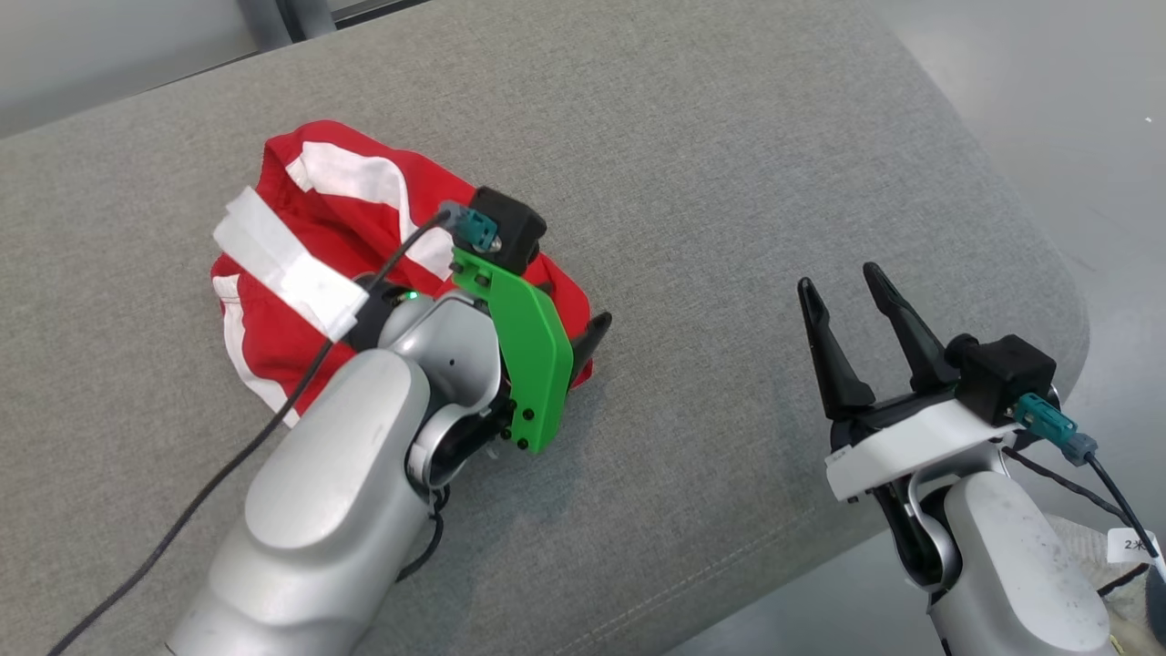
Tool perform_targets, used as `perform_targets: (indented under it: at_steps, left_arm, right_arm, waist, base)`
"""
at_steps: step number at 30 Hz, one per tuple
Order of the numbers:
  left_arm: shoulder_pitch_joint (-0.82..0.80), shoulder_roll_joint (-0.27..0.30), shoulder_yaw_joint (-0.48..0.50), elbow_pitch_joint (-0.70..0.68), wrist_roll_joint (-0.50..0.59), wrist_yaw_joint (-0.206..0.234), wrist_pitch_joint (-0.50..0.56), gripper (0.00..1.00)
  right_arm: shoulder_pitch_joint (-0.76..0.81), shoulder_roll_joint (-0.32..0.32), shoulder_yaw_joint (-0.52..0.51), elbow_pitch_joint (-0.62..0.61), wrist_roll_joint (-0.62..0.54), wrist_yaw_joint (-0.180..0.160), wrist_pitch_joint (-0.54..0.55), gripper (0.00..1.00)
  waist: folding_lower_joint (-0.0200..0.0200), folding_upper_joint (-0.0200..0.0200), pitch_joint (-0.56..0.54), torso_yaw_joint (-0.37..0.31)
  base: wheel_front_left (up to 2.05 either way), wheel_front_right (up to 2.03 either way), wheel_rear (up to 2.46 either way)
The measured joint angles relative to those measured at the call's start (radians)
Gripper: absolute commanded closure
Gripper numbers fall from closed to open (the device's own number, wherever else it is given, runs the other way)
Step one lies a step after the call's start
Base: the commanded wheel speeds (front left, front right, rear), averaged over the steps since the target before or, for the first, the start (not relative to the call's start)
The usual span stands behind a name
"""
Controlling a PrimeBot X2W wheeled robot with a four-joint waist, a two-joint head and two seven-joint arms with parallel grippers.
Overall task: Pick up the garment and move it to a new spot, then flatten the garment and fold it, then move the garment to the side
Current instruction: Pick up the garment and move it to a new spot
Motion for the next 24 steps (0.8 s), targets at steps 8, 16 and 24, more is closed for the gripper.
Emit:
perform_targets:
  at_steps: [8, 16, 24]
  left_arm:
    - [0.064, -0.001, -0.041, -0.01, -0.02, 0.006, -0.116, 0.0]
    - [0.107, -0.001, -0.061, -0.051, 0.0, 0.02, -0.253, 0.0]
    - [0.197, -0.001, -0.037, -0.034, 0.018, 0.067, -0.334, 0.0]
  right_arm:
    - [0.035, 0.002, -0.019, 0.0, -0.012, -0.001, 0.0, 0.0]
    - [0.066, -0.004, -0.049, -0.015, -0.034, -0.005, 0.0, 0.0]
    - [0.112, -0.015, -0.078, -0.031, -0.041, -0.009, 0.0, 0.0]
  waist:
    - [0.0, 0.0, -0.021, 0.033]
    - [0.0, 0.0, -0.051, 0.085]
    - [0.0, 0.0, -0.087, 0.148]
  base:
    - [0.0, 0.0, 0.0]
    - [0.0, 0.0, 0.0]
    - [0.0, 0.0, 0.0]
